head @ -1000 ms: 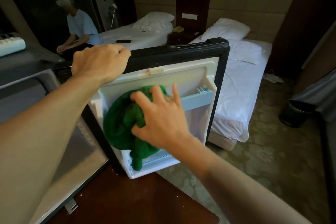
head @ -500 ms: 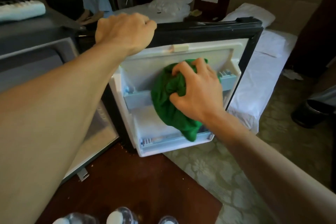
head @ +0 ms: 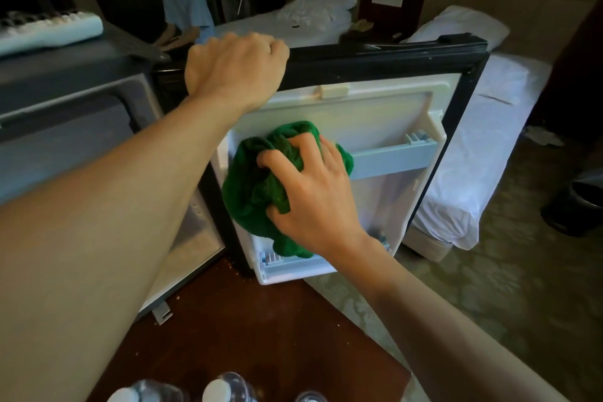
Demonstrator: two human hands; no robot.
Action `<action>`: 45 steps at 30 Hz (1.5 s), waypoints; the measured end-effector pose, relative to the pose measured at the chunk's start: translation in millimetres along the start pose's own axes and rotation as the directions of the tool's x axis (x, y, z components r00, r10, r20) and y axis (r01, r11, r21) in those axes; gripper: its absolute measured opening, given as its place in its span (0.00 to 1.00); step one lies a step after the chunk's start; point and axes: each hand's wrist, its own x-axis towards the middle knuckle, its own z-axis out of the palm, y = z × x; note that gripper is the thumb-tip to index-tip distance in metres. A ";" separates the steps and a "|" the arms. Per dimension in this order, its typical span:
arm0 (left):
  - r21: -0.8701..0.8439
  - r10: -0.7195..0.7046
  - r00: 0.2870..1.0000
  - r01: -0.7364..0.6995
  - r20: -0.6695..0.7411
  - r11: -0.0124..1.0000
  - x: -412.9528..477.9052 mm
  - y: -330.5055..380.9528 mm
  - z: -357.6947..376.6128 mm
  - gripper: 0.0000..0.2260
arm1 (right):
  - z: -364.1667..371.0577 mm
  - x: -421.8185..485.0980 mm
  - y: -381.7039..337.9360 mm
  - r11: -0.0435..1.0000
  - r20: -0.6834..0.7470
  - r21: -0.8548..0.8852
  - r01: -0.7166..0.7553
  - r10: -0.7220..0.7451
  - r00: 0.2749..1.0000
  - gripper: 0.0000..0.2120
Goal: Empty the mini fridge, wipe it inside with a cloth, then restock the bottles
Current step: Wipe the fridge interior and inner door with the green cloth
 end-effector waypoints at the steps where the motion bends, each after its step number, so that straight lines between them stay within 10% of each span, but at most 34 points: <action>1: -0.014 0.010 1.000 -0.010 0.000 1.000 -0.3 -1.0 -0.5 0.21 | -0.1 -4.0 4.5 0.999 -0.018 0.019 0.029 -0.029 0.999 0.26; 7: -0.003 0.147 0.972 -0.150 -0.182 0.989 -5.4 -3.6 3.5 0.18 | -2.0 -74.3 24.7 0.981 -0.309 0.193 -0.034 0.094 0.946 0.20; 10: 0.108 0.385 0.820 -0.376 -0.425 0.920 -26.9 8.1 11.4 0.16 | 1.7 -112.8 35.3 0.842 -0.169 0.378 -0.385 0.472 0.865 0.22; 14: 0.026 0.807 0.553 -0.821 -0.207 0.570 -59.3 18.6 37.9 0.15 | 8.1 -133.8 52.9 0.651 -0.054 0.432 -0.624 0.709 0.703 0.24; 21: -0.154 0.635 0.769 -0.638 -0.073 0.755 -74.0 10.2 73.6 0.23 | 22.6 -118.8 65.1 0.516 -0.070 0.520 -0.681 0.820 0.568 0.29; 33: -0.310 0.622 0.782 -0.583 0.038 0.751 -68.7 12.0 79.7 0.21 | 71.7 -54.2 42.4 0.666 -0.153 0.452 -0.593 0.713 0.684 0.30; 38: -0.283 0.591 0.802 -0.549 0.087 0.787 -64.7 15.8 74.1 0.23 | 93.3 -62.8 16.9 0.963 0.052 0.212 -0.168 0.161 0.986 0.25; 41: -0.326 0.562 0.816 -0.499 0.135 0.803 -65.2 14.2 71.7 0.19 | 103.5 -70.7 31.0 0.992 0.187 -0.006 0.126 -0.123 0.975 0.21; 45: -0.353 0.573 0.812 -0.507 0.111 0.786 -67.4 10.8 74.1 0.18 | 94.7 -87.4 65.7 0.992 0.144 -0.091 -0.083 0.096 0.985 0.25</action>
